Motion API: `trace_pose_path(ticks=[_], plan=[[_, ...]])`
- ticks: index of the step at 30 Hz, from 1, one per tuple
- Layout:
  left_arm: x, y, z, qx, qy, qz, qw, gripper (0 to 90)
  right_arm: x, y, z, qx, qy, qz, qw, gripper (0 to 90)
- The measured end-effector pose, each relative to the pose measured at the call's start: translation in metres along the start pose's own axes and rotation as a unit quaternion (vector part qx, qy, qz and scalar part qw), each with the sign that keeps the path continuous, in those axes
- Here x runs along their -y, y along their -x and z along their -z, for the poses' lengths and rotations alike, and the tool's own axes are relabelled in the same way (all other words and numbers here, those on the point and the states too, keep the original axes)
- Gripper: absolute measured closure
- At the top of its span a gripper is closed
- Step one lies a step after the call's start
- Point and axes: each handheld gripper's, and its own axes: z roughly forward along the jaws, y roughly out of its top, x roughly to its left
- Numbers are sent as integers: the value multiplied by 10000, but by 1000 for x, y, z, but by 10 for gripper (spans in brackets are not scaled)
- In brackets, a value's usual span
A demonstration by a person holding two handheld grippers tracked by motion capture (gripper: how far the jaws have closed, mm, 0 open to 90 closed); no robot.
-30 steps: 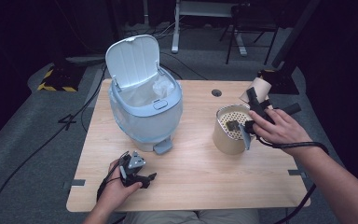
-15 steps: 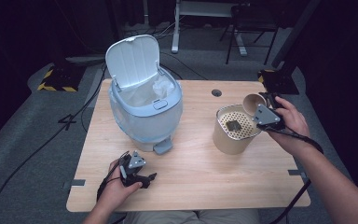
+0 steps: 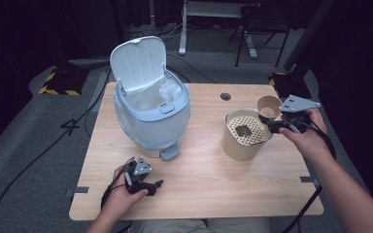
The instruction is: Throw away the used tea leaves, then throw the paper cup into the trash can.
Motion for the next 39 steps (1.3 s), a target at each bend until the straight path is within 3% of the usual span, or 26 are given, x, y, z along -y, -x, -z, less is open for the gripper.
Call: trace_pose_path(ticks=[3, 4, 5, 6, 7, 8, 9, 13, 18, 24, 32, 39], plan=[[0, 0, 0, -5, 0, -4, 10000, 217, 1, 4, 1, -239, 35, -423, 9988, 283], [0, 0, 0, -5, 0, -4, 10000, 217, 1, 4, 1, -239, 35, -423, 9988, 283], [0, 0, 0, -6, -1, -4, 10000, 217, 3, 7, 1, -409, 54, -690, 9968, 283], [0, 0, 0, -6, -1, -4, 10000, 217, 3, 7, 1, -409, 54, -690, 9968, 283], [0, 0, 0, -4, -2, -2, 10000, 217, 4, 10, 2, -625, 140, -904, 9938, 283], [0, 0, 0, -4, -2, -2, 10000, 217, 4, 10, 2, -625, 140, -904, 9938, 283], [0, 0, 0, -3, -1, 0, 10000, 217, 4, 11, 2, -780, 221, -1046, 9912, 283], [0, 0, 0, -4, 0, 0, 10000, 217, 3, 13, 4, -971, 330, -1181, 9877, 282], [0, 0, 0, -4, 1, -4, 10000, 216, 1, 18, 4, -1203, 423, -1122, 9855, 282], [0, 0, -1, 1, 4, 3, 10000, 210, -2, 20, 7, -1234, 436, -942, 9869, 282], [-1, 0, -1, 9, 1, -5, 10000, 207, -7, 18, 7, -1319, 470, -918, 9859, 282], [-1, 0, -1, 8, 0, -6, 10000, 207, -26, 14, 2, -1485, 585, -807, 9839, 281]])
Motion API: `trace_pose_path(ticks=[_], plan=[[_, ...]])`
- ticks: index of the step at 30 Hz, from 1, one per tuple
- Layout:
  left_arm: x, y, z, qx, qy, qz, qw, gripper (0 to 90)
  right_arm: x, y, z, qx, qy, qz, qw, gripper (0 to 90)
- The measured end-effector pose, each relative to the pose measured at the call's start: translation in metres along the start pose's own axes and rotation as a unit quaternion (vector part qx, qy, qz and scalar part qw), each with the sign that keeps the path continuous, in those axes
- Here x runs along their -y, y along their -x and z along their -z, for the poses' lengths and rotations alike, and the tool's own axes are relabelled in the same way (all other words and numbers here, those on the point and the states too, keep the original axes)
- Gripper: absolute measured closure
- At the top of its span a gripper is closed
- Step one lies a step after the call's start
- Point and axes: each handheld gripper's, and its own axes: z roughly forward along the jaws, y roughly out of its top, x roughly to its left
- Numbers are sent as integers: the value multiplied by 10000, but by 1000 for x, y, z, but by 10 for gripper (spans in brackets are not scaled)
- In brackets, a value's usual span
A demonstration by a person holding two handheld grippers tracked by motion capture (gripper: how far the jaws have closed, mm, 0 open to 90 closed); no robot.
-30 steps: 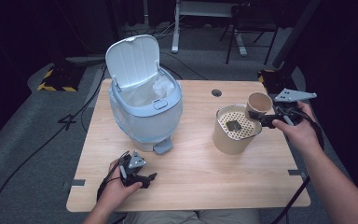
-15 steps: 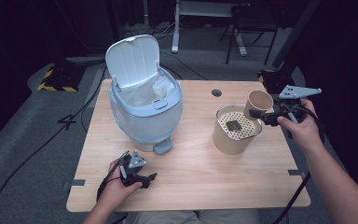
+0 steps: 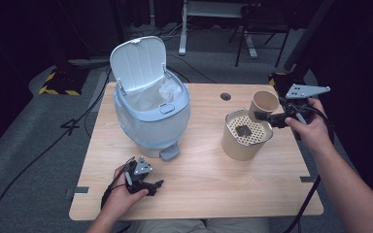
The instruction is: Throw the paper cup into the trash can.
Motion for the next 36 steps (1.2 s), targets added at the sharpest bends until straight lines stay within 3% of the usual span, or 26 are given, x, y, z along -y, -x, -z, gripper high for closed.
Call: trace_pose_path(ticks=[18, 20, 30, 36], plan=[[0, 0, 0, -16, -1, -6, 10000, 208, -65, -15, -36, -437, 235, 228, 9985, 277], [0, 0, 0, -15, -9, -6, 10000, 207, -77, -22, -44, -533, 276, 287, 9978, 276], [0, -1, 0, 11, -14, -4, 10000, 203, -101, -39, -65, -734, 340, 347, 9961, 276], [0, -1, 0, 6, -22, -19, 10000, 201, -125, -52, -88, -918, 552, 419, 9934, 274]])
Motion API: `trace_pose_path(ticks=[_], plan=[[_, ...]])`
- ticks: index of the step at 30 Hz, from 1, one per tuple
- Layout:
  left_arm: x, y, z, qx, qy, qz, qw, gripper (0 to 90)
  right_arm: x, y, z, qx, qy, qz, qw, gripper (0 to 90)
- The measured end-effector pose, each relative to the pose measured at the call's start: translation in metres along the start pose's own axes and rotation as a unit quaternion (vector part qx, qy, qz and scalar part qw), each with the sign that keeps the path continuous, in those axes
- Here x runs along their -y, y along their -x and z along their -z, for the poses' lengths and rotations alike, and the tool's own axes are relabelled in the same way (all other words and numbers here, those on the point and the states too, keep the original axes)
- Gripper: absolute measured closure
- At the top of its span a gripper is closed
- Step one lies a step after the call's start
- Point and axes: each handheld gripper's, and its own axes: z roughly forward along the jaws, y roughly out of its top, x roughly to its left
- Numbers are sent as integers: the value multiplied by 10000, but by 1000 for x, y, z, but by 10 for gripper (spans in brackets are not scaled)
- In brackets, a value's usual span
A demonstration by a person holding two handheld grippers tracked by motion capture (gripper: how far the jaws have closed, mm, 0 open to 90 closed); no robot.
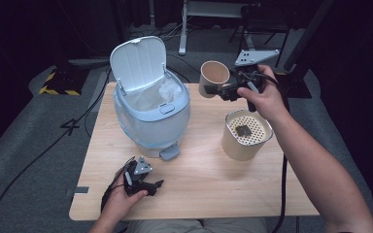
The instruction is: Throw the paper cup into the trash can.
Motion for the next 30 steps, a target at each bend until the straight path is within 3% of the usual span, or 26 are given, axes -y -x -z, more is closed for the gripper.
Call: trace_pose_path(ticks=[4, 5, 16, 18, 22, 24, 30], plan=[[0, -1, 0, 16, 9, 14, 10000, 202, -8, -2, -12, -73, 58, 21, 10000, 273], [0, 0, 0, 15, 9, 13, 10000, 202, -14, -4, -22, -141, 71, 28, 9999, 273], [0, 0, 0, -10, 5, -3, 10000, 202, -34, -16, -71, -355, 123, 3, 9993, 270], [0, 0, 0, -15, 3, -12, 10000, 202, -35, -17, -74, -358, 114, -7, 9993, 270], [0, -1, 0, 1, -5, -19, 10000, 201, -38, -23, -92, -352, -13, -19, 9994, 270], [0, -1, 0, -2, 14, -61, 10000, 200, -38, -24, -97, -351, -220, -119, 9991, 271], [-2, -2, -1, 14, -14, -99, 9999, 200, -38, -26, -111, -431, -238, -303, 9983, 271]])
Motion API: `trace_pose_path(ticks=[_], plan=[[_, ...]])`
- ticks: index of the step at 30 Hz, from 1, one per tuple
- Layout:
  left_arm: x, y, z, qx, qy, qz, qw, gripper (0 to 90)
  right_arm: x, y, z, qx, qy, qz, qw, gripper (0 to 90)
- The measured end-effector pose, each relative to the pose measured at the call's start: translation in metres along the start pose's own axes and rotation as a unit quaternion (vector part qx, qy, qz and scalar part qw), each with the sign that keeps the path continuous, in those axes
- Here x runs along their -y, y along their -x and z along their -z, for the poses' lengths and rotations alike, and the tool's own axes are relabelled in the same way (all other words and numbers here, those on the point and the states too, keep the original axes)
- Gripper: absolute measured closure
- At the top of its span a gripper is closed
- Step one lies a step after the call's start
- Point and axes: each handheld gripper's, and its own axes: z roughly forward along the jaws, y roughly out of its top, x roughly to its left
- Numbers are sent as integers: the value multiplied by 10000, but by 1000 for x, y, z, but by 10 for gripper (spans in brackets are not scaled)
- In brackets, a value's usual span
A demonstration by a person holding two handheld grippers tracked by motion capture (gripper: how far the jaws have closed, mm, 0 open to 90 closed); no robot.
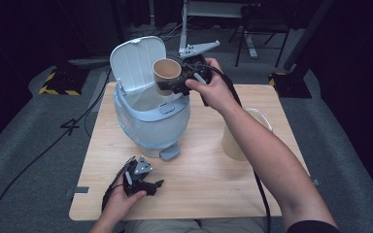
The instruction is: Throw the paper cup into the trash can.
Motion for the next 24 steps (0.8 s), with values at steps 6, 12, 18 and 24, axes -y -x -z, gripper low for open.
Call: trace_pose_path(ticks=[6, 12, 18, 24], plan=[[-1, 0, 0, 17, -8, -19, 10000, 200, 1, -2, -16, 92, -300, 78, 9995, 269], [-1, 0, 0, 18, -8, -18, 10000, 200, 3, -1, -24, 138, -519, 67, 9985, 268], [0, 0, 0, 20, -15, -4, 10000, 200, 5, 0, -30, 94, -721, 81, 9973, 258], [-1, 0, 0, 17, -7, -16, 10000, 200, 3, -4, -31, 45, -520, 392, 9979, 189]])
